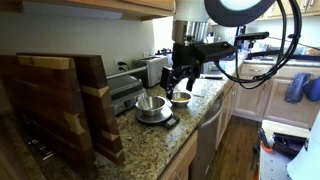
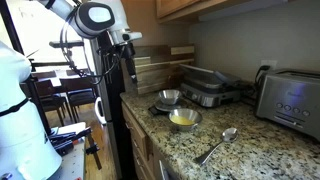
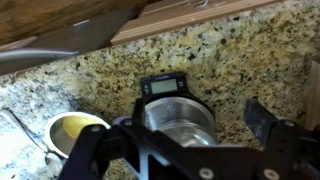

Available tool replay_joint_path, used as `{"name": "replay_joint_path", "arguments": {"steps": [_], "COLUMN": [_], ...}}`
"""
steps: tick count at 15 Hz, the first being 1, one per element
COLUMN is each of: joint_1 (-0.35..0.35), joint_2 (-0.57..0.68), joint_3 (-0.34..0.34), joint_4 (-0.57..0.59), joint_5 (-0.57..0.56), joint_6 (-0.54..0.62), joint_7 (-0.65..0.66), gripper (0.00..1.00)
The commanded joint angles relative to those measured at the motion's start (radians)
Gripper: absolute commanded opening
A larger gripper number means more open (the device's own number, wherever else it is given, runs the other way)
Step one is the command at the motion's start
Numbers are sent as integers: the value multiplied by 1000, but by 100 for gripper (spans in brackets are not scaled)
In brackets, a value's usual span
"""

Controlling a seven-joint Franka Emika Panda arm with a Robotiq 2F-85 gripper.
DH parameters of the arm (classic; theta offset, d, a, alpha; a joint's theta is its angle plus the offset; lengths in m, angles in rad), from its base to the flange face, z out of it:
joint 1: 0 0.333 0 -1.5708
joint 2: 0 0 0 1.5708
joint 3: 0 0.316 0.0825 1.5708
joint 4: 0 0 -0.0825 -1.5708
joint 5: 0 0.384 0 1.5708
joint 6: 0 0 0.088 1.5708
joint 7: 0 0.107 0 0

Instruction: Use the silver spoon to spoon out some of the contents from the bowl on the right into the bowl on the left

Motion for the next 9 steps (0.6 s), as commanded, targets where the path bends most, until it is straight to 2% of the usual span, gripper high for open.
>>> {"name": "replay_joint_path", "arguments": {"steps": [1, 6, 9], "joint_1": [15, 15, 23], "joint_2": [1, 1, -3], "joint_3": [-16, -16, -51], "joint_4": [1, 1, 9], "joint_5": [-12, -12, 4], "joint_6": [-3, -3, -23], "joint_7": [8, 8, -32], "gripper": [100, 100, 100]}}
